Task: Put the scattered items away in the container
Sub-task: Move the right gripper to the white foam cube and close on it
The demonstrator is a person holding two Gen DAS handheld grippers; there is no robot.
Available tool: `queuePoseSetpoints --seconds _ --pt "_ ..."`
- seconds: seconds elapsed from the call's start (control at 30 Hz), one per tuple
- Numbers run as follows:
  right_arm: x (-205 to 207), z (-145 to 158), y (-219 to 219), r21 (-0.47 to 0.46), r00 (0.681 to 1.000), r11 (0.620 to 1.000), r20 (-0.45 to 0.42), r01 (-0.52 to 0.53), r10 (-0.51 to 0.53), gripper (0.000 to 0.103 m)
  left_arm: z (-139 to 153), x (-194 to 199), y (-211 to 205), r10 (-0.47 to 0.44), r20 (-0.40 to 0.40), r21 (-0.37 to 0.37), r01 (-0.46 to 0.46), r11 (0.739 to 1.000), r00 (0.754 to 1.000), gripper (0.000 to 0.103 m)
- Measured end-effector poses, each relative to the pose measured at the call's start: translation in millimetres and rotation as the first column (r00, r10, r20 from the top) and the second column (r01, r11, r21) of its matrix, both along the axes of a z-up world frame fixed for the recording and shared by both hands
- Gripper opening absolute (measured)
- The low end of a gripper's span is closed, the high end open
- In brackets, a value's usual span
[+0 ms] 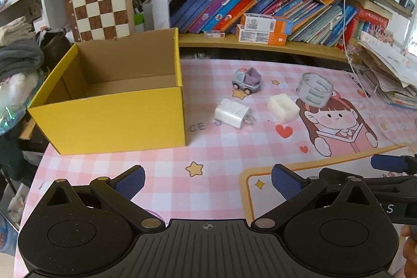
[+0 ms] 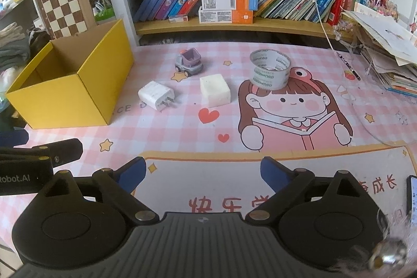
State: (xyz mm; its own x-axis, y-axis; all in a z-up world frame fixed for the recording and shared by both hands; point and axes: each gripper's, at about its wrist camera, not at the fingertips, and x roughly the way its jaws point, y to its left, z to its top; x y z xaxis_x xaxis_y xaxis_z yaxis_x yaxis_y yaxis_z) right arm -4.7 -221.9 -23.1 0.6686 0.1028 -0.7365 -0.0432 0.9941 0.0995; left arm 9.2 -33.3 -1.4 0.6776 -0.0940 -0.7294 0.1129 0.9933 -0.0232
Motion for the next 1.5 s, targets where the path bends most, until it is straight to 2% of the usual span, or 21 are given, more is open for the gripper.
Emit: queuePoseSetpoints --seconds 0.23,0.3,0.5,0.63,1.17,1.5 --pt "2 -7 -8 0.017 1.0 1.0 -0.022 -0.015 0.015 0.084 -2 5 -2 0.028 -0.013 -0.005 -0.028 1.0 1.0 0.103" --pt "3 -9 -12 0.023 0.999 0.999 -0.026 -0.023 0.024 0.078 -4 8 -3 0.035 -0.023 -0.004 -0.035 0.999 0.999 0.103" --pt "14 -18 -24 0.041 0.999 0.998 -0.033 -0.04 0.041 0.066 -12 18 -8 0.027 -0.029 0.028 -0.026 0.999 0.999 0.103" --pt "27 -27 -31 0.052 0.997 0.997 -0.04 -0.06 0.062 0.065 -13 24 -12 0.011 -0.015 0.016 -0.011 1.0 1.0 0.102" --pt "106 -37 -32 -0.042 0.987 0.986 0.006 -0.162 0.162 0.065 -8 53 -23 0.01 0.058 0.032 -0.012 0.999 0.998 0.103" --pt "146 -57 -31 -0.067 0.983 0.981 -0.037 -0.184 0.182 0.071 -9 60 -28 -0.011 0.057 0.021 0.01 1.0 0.998 0.103"
